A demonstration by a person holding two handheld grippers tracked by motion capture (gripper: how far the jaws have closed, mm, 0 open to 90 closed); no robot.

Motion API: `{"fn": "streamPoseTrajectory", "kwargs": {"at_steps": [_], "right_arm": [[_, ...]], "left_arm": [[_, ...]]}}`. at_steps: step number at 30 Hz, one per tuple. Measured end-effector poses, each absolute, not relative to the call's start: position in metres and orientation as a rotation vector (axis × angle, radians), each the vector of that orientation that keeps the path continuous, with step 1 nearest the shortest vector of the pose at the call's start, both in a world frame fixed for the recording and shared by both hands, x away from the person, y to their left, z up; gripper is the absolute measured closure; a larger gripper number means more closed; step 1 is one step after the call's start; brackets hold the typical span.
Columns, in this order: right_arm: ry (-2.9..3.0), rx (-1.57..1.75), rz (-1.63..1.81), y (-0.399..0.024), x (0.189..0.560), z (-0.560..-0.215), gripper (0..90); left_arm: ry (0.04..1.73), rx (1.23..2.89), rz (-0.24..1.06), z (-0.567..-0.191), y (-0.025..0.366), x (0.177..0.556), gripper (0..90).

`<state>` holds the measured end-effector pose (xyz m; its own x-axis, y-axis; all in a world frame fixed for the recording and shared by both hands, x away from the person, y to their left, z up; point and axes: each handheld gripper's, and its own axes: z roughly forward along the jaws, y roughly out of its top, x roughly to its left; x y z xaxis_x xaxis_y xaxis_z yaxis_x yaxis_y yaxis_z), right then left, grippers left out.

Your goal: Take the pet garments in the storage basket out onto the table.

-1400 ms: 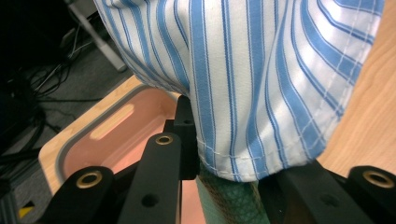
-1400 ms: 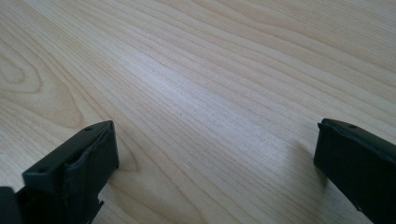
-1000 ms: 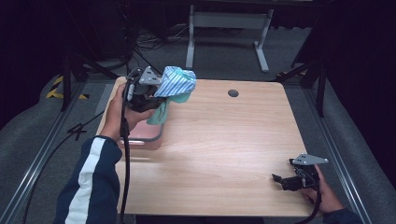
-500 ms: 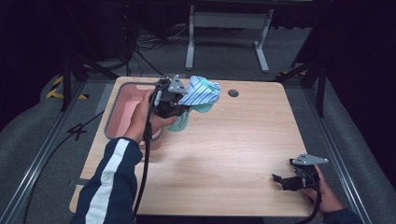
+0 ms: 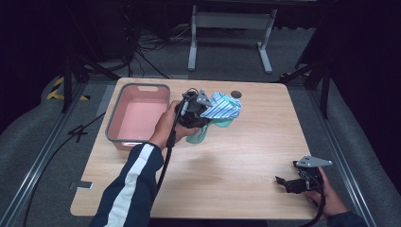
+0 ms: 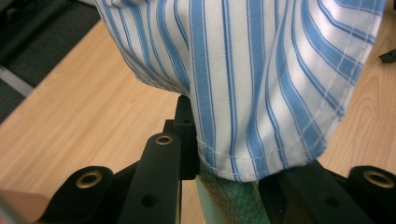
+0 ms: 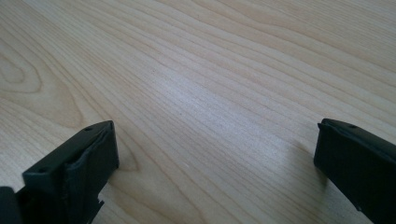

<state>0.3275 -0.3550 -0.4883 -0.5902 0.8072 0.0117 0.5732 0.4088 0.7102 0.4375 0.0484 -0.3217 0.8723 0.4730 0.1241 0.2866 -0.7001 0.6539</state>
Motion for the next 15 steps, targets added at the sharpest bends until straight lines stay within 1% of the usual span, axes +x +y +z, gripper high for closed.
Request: {"fn": "streamPoseTrajectory", "kwargs": {"at_steps": [10,15], "right_arm": [[2.336,1.193,0.982,-0.355,0.328,-0.488,0.3],[2.336,1.193,0.982,-0.355,0.328,-0.488,0.3]], "left_arm": [[0.594,2.431,0.284,-0.363,0.032,0.447,75.1],[0.608,2.449,0.267,-0.377,0.029,0.450,75.0]]}}
